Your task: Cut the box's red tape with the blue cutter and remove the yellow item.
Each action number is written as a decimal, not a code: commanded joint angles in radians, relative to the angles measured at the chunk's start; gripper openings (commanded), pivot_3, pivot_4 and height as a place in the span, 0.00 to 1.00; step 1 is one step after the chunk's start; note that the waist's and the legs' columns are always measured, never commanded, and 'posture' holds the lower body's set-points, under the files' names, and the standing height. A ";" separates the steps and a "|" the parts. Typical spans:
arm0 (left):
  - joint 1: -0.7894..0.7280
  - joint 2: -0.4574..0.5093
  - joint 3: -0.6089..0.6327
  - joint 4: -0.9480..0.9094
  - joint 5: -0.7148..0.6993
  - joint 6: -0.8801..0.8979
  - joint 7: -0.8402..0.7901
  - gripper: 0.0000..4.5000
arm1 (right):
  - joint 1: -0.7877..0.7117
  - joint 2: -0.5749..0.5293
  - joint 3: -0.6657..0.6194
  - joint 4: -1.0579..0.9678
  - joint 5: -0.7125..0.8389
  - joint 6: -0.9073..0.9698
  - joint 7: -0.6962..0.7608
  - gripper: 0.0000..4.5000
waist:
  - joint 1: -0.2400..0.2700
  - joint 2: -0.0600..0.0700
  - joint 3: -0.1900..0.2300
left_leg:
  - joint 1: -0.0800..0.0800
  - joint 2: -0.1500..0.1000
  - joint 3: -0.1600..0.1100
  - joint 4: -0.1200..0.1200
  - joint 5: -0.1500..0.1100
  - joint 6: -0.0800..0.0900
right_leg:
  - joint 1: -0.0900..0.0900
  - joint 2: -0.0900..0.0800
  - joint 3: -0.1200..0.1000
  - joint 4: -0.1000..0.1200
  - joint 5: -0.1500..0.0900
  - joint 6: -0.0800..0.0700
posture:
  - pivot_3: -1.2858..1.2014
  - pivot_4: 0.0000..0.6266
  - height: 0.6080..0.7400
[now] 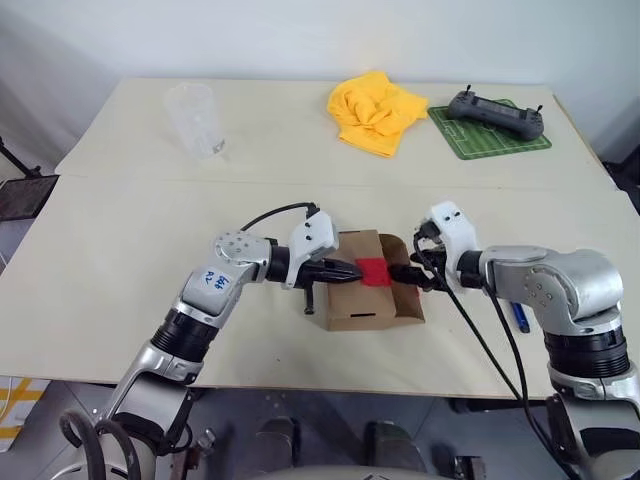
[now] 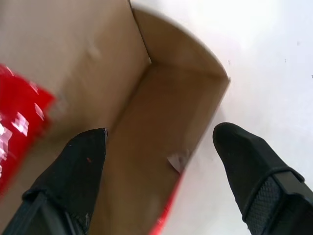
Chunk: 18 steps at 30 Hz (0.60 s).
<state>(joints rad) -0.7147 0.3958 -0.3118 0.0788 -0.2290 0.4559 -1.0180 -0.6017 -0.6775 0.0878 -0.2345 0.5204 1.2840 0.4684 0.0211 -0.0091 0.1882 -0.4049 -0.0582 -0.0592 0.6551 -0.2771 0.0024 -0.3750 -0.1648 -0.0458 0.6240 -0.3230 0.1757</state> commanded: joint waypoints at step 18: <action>0.035 0.029 -0.038 0.005 0.036 0.023 -0.005 0.00 | 0.067 -0.059 -0.131 0.077 -0.017 -0.113 0.118 0.83 | 0.002 0.000 0.000 | 0.000 0.000 0.000 0.000 0.000 0.000 | 0.001 0.000 0.000 -0.002 0.000 0.000 | 0.52 0.24 1.00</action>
<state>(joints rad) -0.7090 0.4081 -0.3178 0.0568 -0.2289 0.4613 -1.0145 -0.5163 -0.7392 0.0542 -0.1844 0.4490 1.1096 0.5718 0.0230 -0.0091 0.1882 -0.4048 -0.0577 -0.0590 0.6555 -0.2771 0.0023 -0.3736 -0.1647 -0.0459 0.6220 -0.3230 0.1757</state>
